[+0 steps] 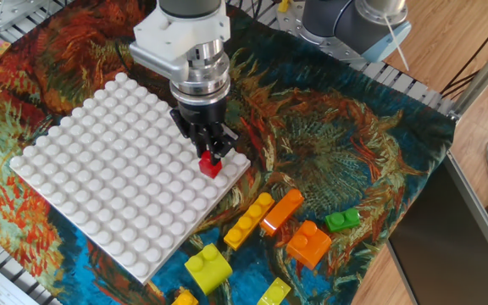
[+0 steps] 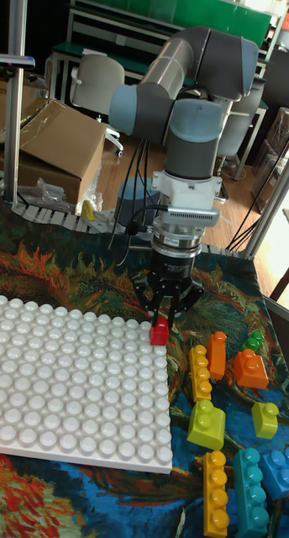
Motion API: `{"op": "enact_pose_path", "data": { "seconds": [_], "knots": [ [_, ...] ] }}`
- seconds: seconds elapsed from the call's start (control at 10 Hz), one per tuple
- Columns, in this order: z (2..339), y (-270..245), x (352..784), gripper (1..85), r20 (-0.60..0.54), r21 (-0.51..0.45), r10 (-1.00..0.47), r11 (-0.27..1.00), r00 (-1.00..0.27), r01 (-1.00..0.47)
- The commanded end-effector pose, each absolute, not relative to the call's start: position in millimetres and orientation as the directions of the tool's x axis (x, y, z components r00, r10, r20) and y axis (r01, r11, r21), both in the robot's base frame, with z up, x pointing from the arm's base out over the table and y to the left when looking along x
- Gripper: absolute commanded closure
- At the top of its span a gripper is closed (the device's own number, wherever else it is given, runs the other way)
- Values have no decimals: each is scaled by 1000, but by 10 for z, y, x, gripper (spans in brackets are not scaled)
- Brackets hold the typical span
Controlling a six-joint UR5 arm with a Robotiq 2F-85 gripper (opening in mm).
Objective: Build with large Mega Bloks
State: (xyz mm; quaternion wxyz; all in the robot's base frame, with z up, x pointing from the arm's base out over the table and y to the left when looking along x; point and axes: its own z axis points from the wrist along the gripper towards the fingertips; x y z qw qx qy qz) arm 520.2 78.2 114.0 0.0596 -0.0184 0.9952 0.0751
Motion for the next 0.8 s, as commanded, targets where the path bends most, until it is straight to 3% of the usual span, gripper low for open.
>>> {"op": "enact_pose_path", "data": {
  "seconds": [0.0,0.4,0.7],
  "knots": [
    [1150,1017,4924,843,-118,203,30,979,-993,6],
    [1118,784,4919,843,-147,121,-22,992,-989,-40],
    [1097,782,4879,843,-139,123,6,992,-990,-11]
  ]
}}
